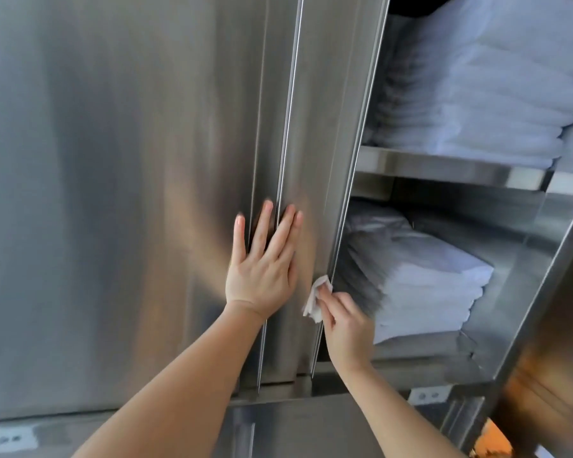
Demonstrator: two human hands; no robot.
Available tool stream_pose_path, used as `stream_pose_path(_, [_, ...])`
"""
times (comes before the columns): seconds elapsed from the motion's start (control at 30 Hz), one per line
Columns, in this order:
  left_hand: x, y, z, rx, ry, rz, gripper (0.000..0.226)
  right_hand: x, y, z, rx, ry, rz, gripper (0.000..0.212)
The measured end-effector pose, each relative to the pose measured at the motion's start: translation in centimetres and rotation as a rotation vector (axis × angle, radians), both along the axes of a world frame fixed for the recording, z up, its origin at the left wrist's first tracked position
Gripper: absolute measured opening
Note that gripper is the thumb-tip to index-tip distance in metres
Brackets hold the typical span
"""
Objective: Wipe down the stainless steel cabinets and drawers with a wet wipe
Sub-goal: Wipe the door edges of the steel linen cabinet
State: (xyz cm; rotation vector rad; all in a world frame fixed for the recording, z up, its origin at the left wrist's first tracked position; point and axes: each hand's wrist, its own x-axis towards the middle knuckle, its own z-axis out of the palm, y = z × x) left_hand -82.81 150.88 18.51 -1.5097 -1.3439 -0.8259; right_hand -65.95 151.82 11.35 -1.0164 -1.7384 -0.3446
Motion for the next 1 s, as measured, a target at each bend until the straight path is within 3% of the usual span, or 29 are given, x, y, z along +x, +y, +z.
stream_pose_path(0.23, [-0.3,0.4,-0.2,0.015,0.026,0.02,0.063,-0.8,1.6,5.6,0.089,0.068,-0.016,0.013])
stream_pose_path(0.33, [-0.3,0.5,0.0,0.026,0.022,0.02,0.061,-1.0,1.4,3.1,0.055,0.041,-0.01,0.013])
stream_pose_path(0.4, [-0.2,0.5,0.0,0.034,0.016,0.019,0.061,-0.8,0.7,-0.7,-0.084,0.069,0.054,0.011])
stream_pose_path(0.47, [-0.1,0.3,0.0,0.03,0.016,0.029,0.061,-0.4,0.1,-4.0,-0.369,0.152,0.118,0.004])
stream_pose_path(0.53, [0.0,-0.1,0.2,0.021,0.016,0.039,0.061,-0.2,-0.2,-5.5,-0.505,0.079,0.069,0.017])
stream_pose_path(0.63, [0.1,-0.6,0.6,0.014,0.016,0.027,0.059,-0.5,-0.8,-2.9,-0.282,0.208,0.124,0.01])
stream_pose_path(0.77, [-0.1,-1.6,-0.7,0.037,-0.038,-0.019,0.064,-0.9,0.7,1.4,0.08,0.107,0.059,0.011])
stream_pose_path(0.93, [-0.7,-3.5,-8.4,-0.111,0.031,0.0,0.071,-1.3,0.6,-4.2,0.026,-0.047,0.01,0.007])
stream_pose_path(1.0, [-1.3,-3.8,-11.4,-0.188,0.059,0.04,0.073,-1.2,0.2,-7.4,-0.04,-0.066,0.029,0.015])
